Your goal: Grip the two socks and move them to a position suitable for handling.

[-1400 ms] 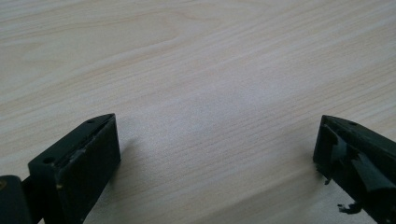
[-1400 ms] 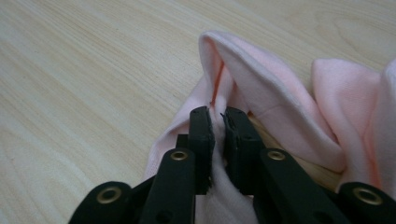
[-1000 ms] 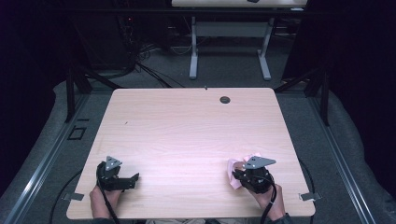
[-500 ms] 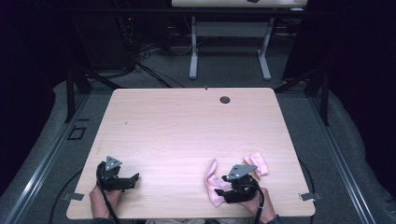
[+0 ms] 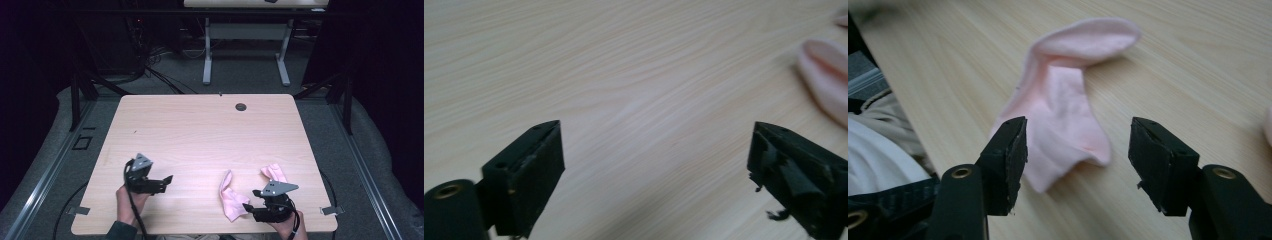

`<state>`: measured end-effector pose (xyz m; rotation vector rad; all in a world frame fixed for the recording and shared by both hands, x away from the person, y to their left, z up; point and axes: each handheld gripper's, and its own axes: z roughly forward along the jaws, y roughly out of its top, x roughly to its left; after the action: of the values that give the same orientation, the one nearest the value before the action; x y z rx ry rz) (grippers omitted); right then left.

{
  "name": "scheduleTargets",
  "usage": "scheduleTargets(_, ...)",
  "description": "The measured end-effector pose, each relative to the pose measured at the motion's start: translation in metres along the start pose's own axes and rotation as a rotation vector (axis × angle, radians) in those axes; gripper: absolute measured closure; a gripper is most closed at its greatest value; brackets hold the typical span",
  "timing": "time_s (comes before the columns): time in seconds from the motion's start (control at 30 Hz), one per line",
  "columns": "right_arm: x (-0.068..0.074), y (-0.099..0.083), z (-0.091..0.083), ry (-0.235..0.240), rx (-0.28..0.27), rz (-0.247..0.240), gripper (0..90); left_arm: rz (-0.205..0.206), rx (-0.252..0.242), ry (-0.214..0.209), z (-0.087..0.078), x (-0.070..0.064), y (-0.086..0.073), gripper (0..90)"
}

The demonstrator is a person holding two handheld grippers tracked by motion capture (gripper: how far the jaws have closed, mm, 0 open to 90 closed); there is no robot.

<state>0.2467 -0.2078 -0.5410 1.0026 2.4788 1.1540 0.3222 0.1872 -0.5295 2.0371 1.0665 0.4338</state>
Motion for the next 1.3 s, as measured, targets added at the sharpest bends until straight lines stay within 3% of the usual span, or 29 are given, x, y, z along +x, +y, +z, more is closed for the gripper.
scheduleTargets(0.1, 0.017, 0.005, 0.010, 0.040, 0.009, -0.039, 40.7, 0.039, 0.031, -0.025, 0.017, -0.014, 0.011, 10.5)
scheduleTargets(0.3, 0.044, 0.003, 0.044, 0.080, 0.103, -0.137, 42.4, 0.066, 0.044, -0.039, 0.029, -0.025, 0.005, 9.4)
scheduleTargets(0.43, 0.044, -0.001, 0.049, 0.066, 0.129, -0.139, 51.2, 0.063, 0.048, -0.036, 0.030, -0.024, 0.002, 9.6)
scheduleTargets(0.6, 0.038, -0.004, 0.048, 0.046, 0.121, -0.125, 80.2, 0.078, 0.047, -0.038, 0.032, -0.026, 0.004, 14.1)
scheduleTargets(0.73, 0.035, 0.000, 0.036, 0.052, 0.088, -0.124, 82.7, 0.096, 0.050, -0.026, 0.036, -0.030, 0.006, 16.5)
scheduleTargets(0.87, 0.029, 0.006, 0.023, 0.058, 0.051, -0.111, 82.9, 0.126, 0.052, -0.048, 0.037, -0.035, 0.007, 20.5)
scheduleTargets(0.97, 0.025, 0.009, 0.017, 0.071, 0.034, -0.102, 82.8, 0.165, 0.035, -0.086, 0.037, -0.042, 0.006, 21.6)
scheduleTargets(1.1, 0.020, 0.016, 0.013, 0.071, 0.023, -0.102, 82.8, 0.250, 0.017, -0.152, 0.038, -0.061, 0.004, 22.5)
scheduleTargets(1.17, 0.019, 0.020, 0.012, 0.070, 0.019, -0.101, 82.7, 0.290, 0.013, -0.180, 0.039, -0.069, 0.004, 25.2)
scheduleTargets(1.27, 0.016, 0.027, 0.009, 0.074, 0.004, -0.100, 82.7, 0.354, 0.024, -0.257, 0.047, -0.081, 0.005, 33.1)
scheduleTargets(1.3, 0.015, 0.029, 0.007, 0.072, 0.002, -0.106, 82.7, 0.379, 0.036, -0.262, 0.052, -0.086, 0.005, 34.4)
